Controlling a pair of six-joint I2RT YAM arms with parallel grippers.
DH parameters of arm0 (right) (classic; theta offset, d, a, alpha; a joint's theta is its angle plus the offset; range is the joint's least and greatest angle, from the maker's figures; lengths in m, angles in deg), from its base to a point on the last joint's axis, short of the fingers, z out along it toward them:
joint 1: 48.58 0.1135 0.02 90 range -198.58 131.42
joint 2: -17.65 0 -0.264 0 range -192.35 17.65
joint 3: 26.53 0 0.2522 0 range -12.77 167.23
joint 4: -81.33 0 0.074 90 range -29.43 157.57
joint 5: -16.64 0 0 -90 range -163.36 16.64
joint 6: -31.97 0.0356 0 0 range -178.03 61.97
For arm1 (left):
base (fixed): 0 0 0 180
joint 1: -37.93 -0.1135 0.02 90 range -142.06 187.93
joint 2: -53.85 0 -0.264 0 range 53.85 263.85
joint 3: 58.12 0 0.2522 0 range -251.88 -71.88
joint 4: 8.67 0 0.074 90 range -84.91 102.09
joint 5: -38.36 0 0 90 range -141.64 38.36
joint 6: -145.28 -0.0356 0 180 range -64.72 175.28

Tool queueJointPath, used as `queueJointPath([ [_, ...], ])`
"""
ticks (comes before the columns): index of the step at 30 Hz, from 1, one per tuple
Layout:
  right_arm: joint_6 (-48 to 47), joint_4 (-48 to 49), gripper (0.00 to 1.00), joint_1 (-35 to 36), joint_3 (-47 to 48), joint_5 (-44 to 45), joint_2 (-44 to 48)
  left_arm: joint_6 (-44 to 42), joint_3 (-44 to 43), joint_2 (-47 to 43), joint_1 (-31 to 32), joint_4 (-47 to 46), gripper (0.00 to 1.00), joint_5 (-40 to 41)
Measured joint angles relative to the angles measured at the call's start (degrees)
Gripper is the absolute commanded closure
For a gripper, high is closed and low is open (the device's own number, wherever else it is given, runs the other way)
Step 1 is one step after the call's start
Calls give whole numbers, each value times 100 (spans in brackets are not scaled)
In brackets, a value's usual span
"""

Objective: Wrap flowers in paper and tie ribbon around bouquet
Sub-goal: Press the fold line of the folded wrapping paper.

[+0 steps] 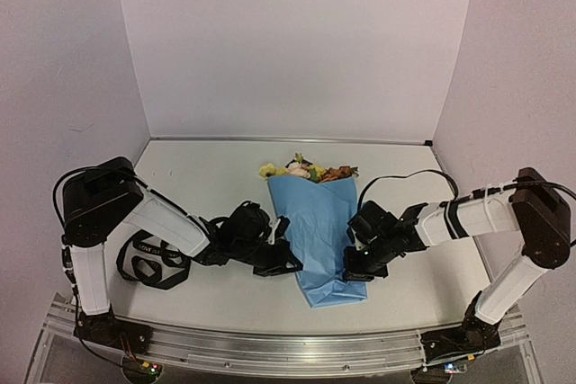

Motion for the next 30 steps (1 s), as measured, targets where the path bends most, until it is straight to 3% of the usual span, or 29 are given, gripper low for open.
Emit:
queueJointPath([
  [8, 67, -146, 100, 138, 166, -305, 138, -159, 398, -363, -180, 428, 100, -257],
  [19, -588, -1253, 100, 216, 1375, -399, 112, -700, 523, -389, -219, 764, 100, -471],
  [24, -558, -1419, 100, 246, 1430, -465, 79, -908, 495, -408, -307, 854, 99, -520],
  [26, -505, -1443, 100, 270, 1410, -468, 74, -1023, 423, -434, -325, 1001, 91, -527],
  [30, -371, -1514, 100, 328, 1405, -435, 74, -1238, 358, -554, -339, 1340, 63, -515],
])
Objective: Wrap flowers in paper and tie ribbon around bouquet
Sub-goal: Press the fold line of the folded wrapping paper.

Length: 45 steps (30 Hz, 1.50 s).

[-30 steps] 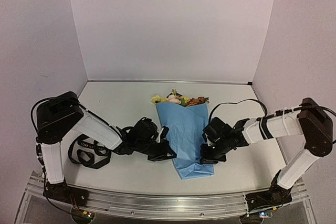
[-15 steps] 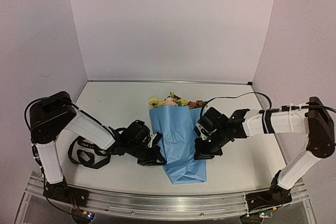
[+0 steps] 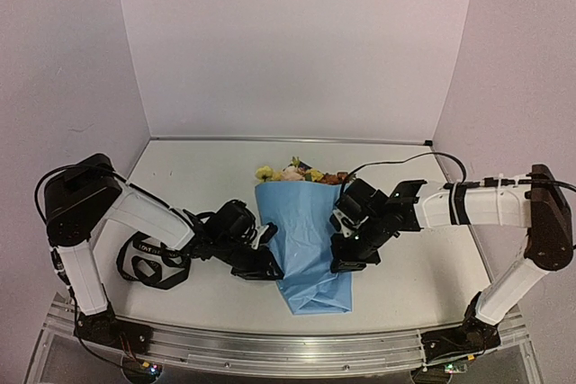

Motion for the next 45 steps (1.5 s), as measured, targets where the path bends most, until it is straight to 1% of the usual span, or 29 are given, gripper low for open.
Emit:
queueJointPath([
  [1, 28, -14, 100, 10, 0, 5, 0, -65, -7, -57, 0, 96, 57, 10],
  [2, 68, -27, 100, 24, 0, 12, 0, -130, -9, -139, 12, 201, 54, 71],
  [3, 116, -42, 100, 39, 0, 28, 0, -163, -9, -235, 28, 327, 52, 106],
  [5, 186, -58, 100, 71, 0, 73, 0, -284, -9, -450, 91, 557, 51, 271],
  [11, 442, -83, 100, 269, -27, 540, 34, -583, -18, -1202, 422, 1244, 64, 865],
  [13, 537, -53, 100, 355, -126, 772, 103, -702, -103, -1307, 536, 1482, 69, 1072],
  [15, 615, -36, 100, 456, -277, 1016, 184, -773, -223, -1304, 604, 1629, 71, 1194],
  [19, 716, -35, 100, 620, -444, 1403, 225, -931, -676, -1025, 640, 1747, 73, 1297],
  [25, 693, -7, 100, 664, -452, 1534, 243, -1327, -1547, -92, 636, 1694, 74, 1258],
  [27, 583, -28, 94, 664, -452, 1531, 297, -1482, -1723, 158, 635, 1699, 75, 1220],
  [29, 384, -51, 85, 662, -452, 1476, 413, -1630, -1854, 361, 630, 1704, 76, 1158],
  [33, -129, -61, 63, 662, -454, 1235, 693, -1862, -2010, 656, 623, 1718, 78, 968],
  [37, -750, 51, 45, 641, -548, 949, 951, -1982, -2092, 837, 619, 1739, 78, 892],
  [40, -1129, 286, 38, 558, -856, 638, 1153, -2047, -2100, 842, 619, 1767, 78, 870],
  [45, -1417, 459, 34, 205, -1151, 57, 1200, -2078, -2163, 844, 619, 1805, 78, 798],
])
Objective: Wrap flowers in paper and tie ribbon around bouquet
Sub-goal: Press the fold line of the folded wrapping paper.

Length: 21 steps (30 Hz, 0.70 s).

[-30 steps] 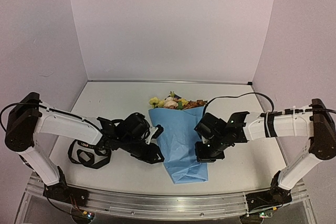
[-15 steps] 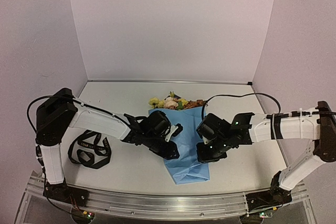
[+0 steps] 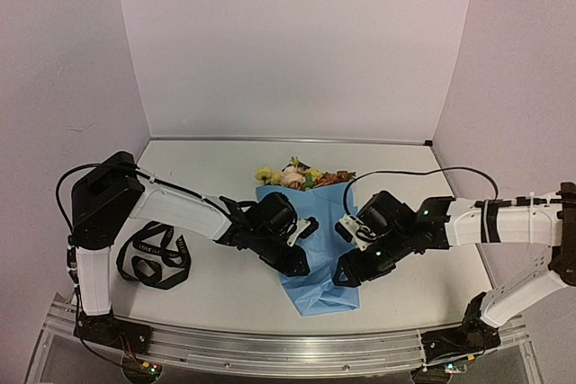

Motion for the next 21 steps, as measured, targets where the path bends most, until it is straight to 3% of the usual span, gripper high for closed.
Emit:
queueJointPath([
  [13, -384, 635, 42, -210, -51, -975, -163, -2, -34, 49, 0, 18, 80, -94],
  [21, -455, 898, 46, -209, -53, -901, -328, -10, -86, 120, 0, 16, 80, -165],
])
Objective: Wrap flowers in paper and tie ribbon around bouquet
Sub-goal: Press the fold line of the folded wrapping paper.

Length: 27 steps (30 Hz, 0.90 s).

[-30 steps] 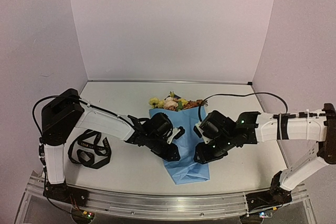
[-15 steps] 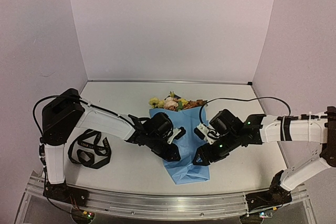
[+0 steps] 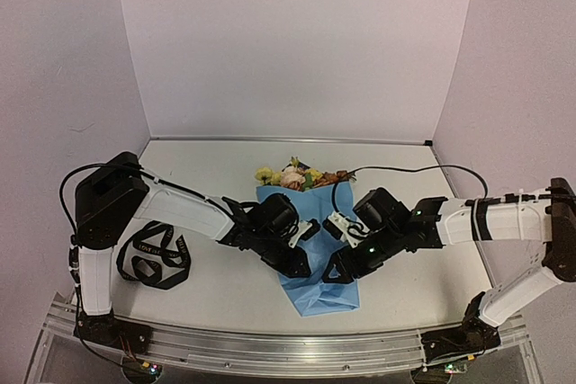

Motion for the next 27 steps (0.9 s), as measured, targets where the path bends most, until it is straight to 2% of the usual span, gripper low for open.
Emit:
queueJointPath([
  [7, -95, -76, 44, 1, -50, 557, 17, -8, -7, 7, 0, 11, 80, -2],
  [17, -51, 200, 41, 8, -50, 732, -133, -10, -76, 18, -17, 100, 81, -28],
  [23, -37, 600, 42, 42, -105, 724, -197, -24, -97, 26, -22, 139, 81, -45],
  [27, 57, 834, 46, 56, -215, 700, -200, -48, -107, 67, -22, 138, 81, -67],
])
